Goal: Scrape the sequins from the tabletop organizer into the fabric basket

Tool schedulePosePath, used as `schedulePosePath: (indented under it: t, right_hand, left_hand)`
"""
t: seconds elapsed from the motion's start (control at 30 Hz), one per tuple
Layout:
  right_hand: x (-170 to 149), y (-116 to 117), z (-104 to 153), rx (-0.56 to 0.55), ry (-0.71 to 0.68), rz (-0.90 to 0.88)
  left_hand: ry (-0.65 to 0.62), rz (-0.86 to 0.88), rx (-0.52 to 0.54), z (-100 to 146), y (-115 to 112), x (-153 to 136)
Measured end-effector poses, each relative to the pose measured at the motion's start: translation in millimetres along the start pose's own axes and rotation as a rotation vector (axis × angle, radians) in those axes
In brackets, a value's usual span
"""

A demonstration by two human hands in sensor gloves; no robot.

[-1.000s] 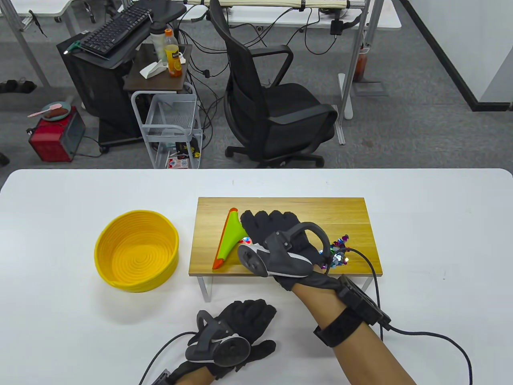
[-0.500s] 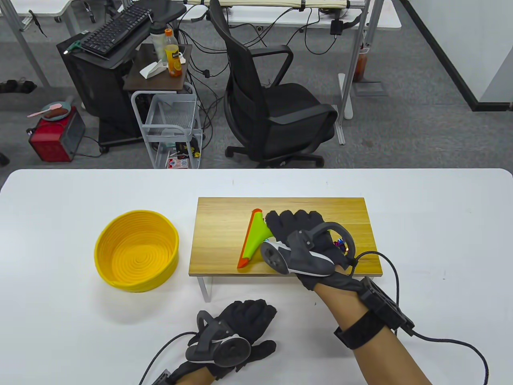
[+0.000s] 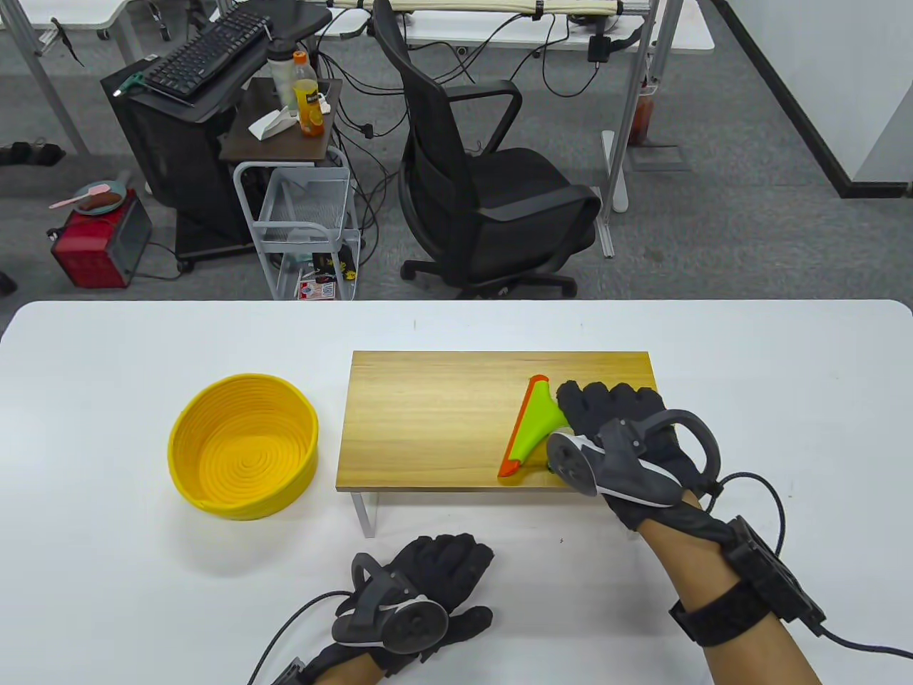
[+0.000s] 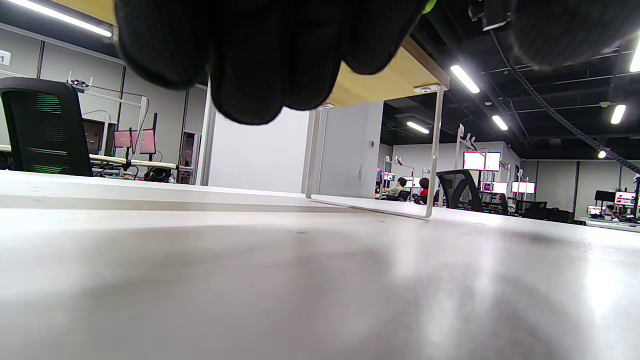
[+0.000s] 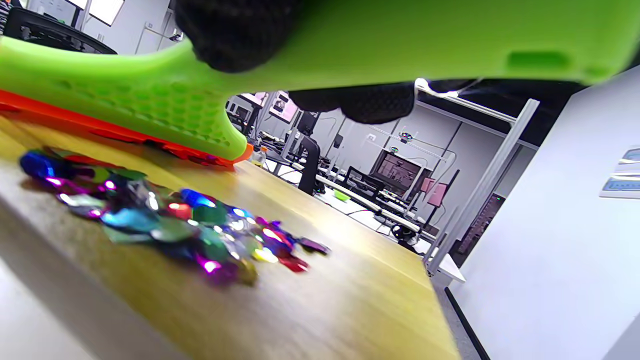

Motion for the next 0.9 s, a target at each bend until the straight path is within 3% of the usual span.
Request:
schedulePosePath:
  t: [0.33,0.5,0.9]
  right_hand:
    - [-26.3,11.4,21.5,0.033,0.048,0.002]
    - [-35.0,4.6,27.5,-0.017,0.086,-0.031]
    - [-31.1,0.5,17.9,-0.066,0.183,-0.008]
  left_hand:
    - [-0.002,-0.001,-0.003,-0.7,-1.0,1.5]
    - [-0.004,-0.001,-0.001,-0.9,-1.1,2.1]
    - [-0.003,-0.004,-0.003,-0.7,-1.1,2.0]
Point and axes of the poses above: the tracker on the back of each hand, its own x axis roughly to the thumb side, its own z axis roughly from the fingertips to the wrist, y = z × x, the point moved 4 cm from there along -z, roughly from the wrist to the fingertips, and after that the axes turned 13 degrees about z, right-handed, at the moved point
